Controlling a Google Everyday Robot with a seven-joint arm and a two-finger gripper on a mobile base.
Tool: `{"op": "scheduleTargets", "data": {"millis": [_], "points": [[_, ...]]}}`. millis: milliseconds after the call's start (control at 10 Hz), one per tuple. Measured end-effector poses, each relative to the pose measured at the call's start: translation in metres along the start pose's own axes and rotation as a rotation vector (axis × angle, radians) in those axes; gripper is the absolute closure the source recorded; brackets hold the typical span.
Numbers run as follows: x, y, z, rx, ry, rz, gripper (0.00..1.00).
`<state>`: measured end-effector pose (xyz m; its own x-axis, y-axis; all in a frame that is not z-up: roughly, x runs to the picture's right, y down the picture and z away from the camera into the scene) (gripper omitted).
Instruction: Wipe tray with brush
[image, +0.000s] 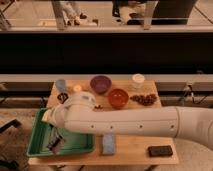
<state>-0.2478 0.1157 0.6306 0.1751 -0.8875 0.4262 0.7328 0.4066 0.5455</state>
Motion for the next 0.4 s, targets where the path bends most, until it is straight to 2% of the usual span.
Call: {"op": "scheduleTargets", "data": {"millis": [100, 200, 400], "points": [[0.01, 0.0, 0.007, -0.002, 0.006, 0.003, 0.2], [0.03, 0.003, 0.018, -0.008, 0.019, 0.021, 0.2], [0.052, 0.007, 0.027, -0.01, 0.034, 0.043, 0.2]]}}
